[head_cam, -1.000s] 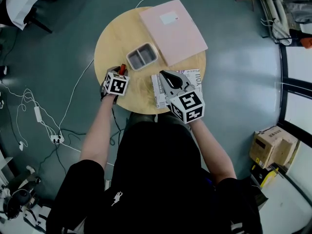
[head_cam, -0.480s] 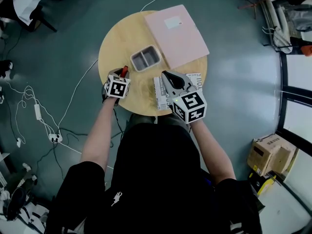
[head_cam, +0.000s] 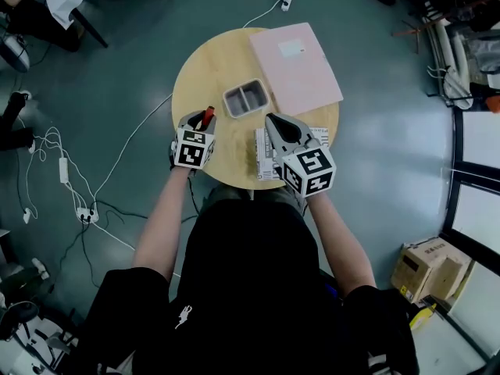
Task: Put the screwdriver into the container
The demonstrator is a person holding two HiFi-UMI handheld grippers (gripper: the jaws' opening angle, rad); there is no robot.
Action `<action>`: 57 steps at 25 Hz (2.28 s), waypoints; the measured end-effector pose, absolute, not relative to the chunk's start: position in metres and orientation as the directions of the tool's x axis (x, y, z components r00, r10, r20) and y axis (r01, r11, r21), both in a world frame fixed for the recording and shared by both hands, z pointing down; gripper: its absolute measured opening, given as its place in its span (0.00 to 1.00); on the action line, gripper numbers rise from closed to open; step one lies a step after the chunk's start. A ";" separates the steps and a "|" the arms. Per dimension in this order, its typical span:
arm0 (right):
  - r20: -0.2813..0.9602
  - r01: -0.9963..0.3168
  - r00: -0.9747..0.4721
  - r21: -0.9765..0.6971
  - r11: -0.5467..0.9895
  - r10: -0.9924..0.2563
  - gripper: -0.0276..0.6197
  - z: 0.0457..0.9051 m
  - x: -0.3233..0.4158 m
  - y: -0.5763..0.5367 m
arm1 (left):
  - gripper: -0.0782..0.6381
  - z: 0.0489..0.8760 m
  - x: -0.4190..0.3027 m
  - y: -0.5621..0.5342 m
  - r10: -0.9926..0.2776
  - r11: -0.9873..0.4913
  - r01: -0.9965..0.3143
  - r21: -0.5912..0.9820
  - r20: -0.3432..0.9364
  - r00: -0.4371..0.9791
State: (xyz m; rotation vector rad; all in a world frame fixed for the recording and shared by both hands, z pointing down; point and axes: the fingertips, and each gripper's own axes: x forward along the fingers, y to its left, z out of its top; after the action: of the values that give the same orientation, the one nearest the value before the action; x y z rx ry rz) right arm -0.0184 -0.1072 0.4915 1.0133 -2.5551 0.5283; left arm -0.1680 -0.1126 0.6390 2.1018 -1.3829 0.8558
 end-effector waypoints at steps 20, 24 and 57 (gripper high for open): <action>0.383 -0.704 -0.695 -0.192 0.684 -0.608 0.05 0.463 -0.013 -0.128 | 0.25 0.514 -0.146 -0.152 -0.830 -0.329 -0.931 0.157 0.422 0.364; 0.389 -0.718 -0.682 -0.192 0.669 -0.619 0.05 0.465 -0.005 -0.132 | 0.25 0.503 -0.135 -0.166 -0.838 -0.343 -0.920 0.191 0.380 0.392; 0.443 -0.772 -0.632 -0.284 0.569 -0.636 0.05 0.510 0.048 -0.149 | 0.25 0.552 -0.097 -0.237 -0.809 -0.303 -0.872 0.385 0.379 0.448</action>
State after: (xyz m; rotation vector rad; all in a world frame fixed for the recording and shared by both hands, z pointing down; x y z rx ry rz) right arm 0.0484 -0.1493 0.5103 1.1588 -2.5127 0.6634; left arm -0.0972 -0.2372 0.5517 2.1629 -1.4028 0.1520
